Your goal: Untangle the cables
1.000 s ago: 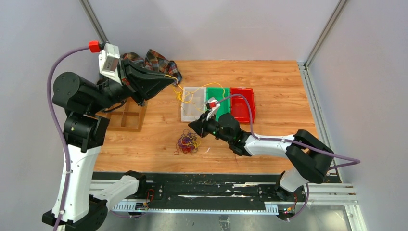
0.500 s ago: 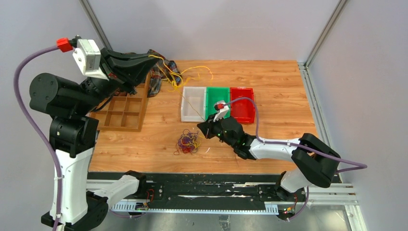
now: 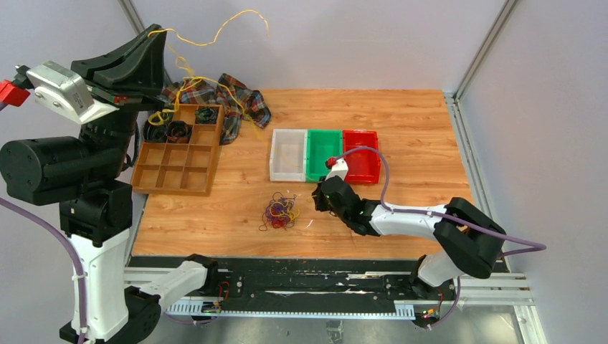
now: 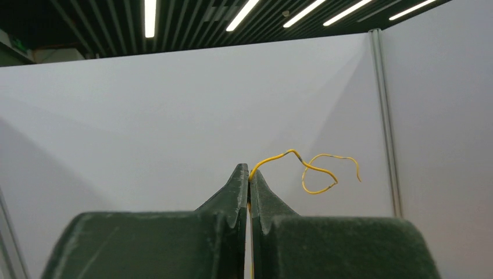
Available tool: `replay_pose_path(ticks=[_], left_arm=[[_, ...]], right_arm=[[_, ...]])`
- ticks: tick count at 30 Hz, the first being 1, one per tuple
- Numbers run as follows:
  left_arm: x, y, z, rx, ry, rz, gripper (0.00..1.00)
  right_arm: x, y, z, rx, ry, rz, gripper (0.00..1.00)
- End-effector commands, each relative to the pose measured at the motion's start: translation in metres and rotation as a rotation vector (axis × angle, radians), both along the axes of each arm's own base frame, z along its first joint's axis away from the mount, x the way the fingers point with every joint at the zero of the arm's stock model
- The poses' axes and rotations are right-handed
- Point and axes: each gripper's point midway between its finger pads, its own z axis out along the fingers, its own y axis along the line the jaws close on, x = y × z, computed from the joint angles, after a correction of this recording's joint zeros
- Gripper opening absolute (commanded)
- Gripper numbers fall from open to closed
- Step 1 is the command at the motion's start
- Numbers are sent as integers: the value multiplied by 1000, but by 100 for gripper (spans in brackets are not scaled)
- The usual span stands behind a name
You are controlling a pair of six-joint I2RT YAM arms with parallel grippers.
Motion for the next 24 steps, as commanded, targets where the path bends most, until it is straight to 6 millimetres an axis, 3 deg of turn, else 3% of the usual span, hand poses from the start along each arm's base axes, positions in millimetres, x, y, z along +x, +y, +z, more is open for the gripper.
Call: replay_pose_path(ticks=[1,3,8,14,17,20,24], left_arm=[[-7,8,9,-22,-43,38,0],[-11,18,17,-40,-93,87,0],[-33,70,62,-185,-259,332,0],[-58,93,88,-231,-402,455,1],[-44,70,84,-124,-346,384,1],[-24,34,54,-10,-253,225,0],[-7,-2,9,107,-159,72,0]], right_arm=[[10,-11,2,-30,13,-70,1],[11,-18,-2,-57,39,-102,1],[9,-42,-25,-106,113,-189,1],[8,-59,-30,-68,116,-272,1],[9,-57,-23,-50,102,-263,1],[13,-45,-1,9,40,-202,1],[30,-25,56,146,-56,-93,1]])
